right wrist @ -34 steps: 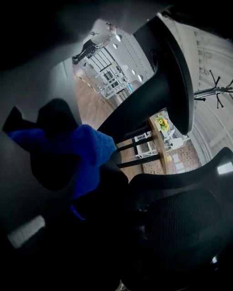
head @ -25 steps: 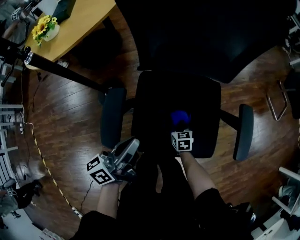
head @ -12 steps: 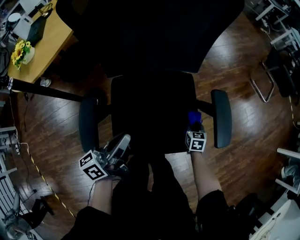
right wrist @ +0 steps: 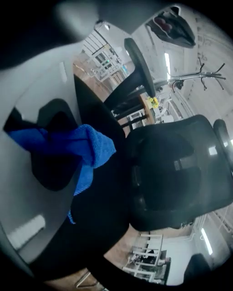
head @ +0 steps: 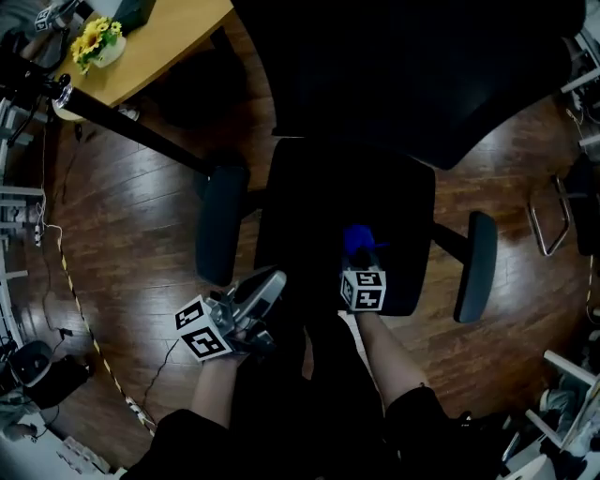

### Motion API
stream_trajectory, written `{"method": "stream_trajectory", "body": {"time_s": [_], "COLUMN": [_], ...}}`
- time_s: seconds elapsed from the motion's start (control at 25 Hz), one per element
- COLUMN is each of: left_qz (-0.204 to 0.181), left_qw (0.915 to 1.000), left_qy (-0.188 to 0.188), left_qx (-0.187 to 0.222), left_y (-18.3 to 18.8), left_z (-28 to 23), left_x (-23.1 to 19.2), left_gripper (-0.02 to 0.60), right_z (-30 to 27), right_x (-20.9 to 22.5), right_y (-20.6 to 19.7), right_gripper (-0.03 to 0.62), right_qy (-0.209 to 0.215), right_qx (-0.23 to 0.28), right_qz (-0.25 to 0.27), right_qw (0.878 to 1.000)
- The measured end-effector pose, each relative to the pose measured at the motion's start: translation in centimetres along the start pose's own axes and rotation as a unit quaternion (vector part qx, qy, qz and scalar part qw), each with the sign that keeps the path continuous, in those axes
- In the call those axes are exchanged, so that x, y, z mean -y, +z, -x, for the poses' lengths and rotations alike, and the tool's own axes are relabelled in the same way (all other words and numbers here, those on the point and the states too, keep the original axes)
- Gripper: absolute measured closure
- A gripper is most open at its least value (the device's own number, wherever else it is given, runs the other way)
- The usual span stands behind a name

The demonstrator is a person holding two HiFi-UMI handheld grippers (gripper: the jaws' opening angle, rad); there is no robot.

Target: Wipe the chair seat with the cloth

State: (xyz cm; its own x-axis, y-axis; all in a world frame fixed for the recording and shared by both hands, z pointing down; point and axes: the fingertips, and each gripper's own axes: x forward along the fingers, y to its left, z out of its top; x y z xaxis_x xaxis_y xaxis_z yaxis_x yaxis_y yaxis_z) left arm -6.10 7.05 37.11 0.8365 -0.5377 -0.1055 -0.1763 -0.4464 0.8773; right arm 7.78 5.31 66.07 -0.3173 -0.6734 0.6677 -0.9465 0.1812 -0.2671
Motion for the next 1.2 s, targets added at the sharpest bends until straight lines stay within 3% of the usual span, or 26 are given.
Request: {"method": "stream_trajectory", "body": {"time_s": [0.32,0.48,0.68,0.8,1.0,1.2], "left_qz": [-0.002,-0.002,-0.003,-0.004,-0.01,-0.007], "left_qw": [0.9966,0.995,0.9947,0.9963,0.998,0.9998], "left_qy": [0.036,0.049,0.053,0.042,0.031,0.007], "left_qx": [0.073,0.087,0.089,0.074,0.054,0.015], "left_y": [3.0,3.6,3.9,4.4,3.7,3.7], "left_z": [5.7,7.5,8.5,7.9,5.9,2.8], "left_x": [0.3,-0.3,-1.1,-1.2,-1.6,-2.2], "left_gripper": [0.589,0.589,0.589,0.589,0.589,0.589], "right_z": [-6.3,-7.3,-7.4,-6.7,-4.5,0.4], "right_x": [-20.0,-22.8,-22.0,-19.8,-11.8,-0.2], "right_y": [0.4,-0.9,-1.9,-1.9,-3.8,-5.2], "right_gripper": [0.529,0.53,0.53,0.53,0.53,0.53], "right_qy": [0.166,0.159,0.162,0.138,0.073,-0.022], "right_qx": [-0.026,-0.044,-0.034,-0.03,-0.037,-0.035], "right_qz": [0.009,0.054,0.072,0.051,0.012,-0.014], "right_qw": [0.986,0.985,0.983,0.989,0.997,0.999]}}
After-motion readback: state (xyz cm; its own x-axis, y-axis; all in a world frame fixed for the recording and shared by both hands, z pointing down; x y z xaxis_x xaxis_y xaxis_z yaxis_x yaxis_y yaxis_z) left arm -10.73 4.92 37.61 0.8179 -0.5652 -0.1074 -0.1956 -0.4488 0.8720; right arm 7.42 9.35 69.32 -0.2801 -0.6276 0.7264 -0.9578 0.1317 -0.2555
